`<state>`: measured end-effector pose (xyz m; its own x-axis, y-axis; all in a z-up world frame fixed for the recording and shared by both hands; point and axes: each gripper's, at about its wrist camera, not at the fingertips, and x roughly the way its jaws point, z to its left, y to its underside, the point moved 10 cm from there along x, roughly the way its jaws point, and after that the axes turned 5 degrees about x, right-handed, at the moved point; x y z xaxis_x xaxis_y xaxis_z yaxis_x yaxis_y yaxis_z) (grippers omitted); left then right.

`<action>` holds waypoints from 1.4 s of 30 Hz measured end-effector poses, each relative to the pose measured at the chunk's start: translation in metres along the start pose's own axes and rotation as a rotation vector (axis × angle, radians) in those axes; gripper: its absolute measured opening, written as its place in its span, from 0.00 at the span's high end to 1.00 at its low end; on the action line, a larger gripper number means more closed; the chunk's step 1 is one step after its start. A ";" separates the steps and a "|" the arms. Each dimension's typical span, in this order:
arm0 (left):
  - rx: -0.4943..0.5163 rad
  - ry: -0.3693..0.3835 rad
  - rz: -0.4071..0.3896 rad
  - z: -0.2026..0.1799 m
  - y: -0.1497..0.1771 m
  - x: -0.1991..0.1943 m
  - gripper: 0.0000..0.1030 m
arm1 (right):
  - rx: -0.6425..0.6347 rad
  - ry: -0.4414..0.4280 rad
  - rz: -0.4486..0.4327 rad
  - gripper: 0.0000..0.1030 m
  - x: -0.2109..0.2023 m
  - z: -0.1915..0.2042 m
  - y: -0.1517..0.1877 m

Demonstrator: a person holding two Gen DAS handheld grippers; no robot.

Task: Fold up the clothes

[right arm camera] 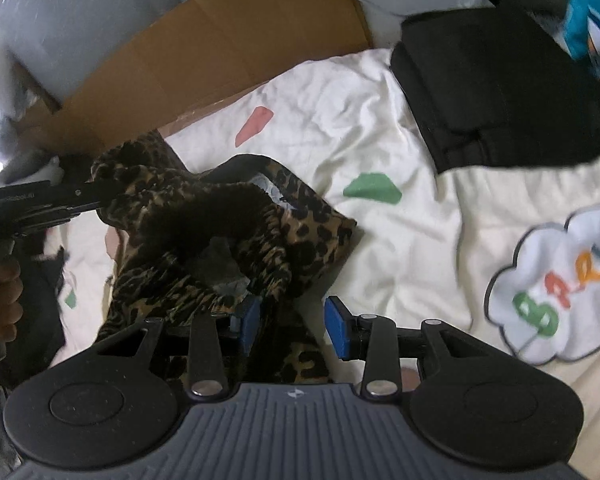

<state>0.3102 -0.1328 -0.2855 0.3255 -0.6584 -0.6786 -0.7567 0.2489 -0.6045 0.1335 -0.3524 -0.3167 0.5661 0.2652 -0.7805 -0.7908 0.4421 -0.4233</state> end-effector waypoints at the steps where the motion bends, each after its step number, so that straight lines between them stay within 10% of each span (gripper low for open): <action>1: 0.008 -0.007 0.006 0.000 -0.002 -0.002 0.89 | 0.025 -0.011 -0.003 0.58 0.000 -0.002 0.002; 28: 0.251 -0.285 0.003 0.054 -0.017 -0.076 0.76 | 0.156 -0.204 0.120 0.46 0.007 0.029 0.041; 42: 0.914 -0.368 0.092 0.040 0.005 -0.033 0.67 | 0.242 -0.203 0.211 0.43 0.020 0.030 0.059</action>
<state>0.3184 -0.0813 -0.2836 0.5607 -0.3856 -0.7327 -0.1099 0.8424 -0.5274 0.1052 -0.2959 -0.3432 0.4504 0.5257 -0.7217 -0.8306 0.5431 -0.1228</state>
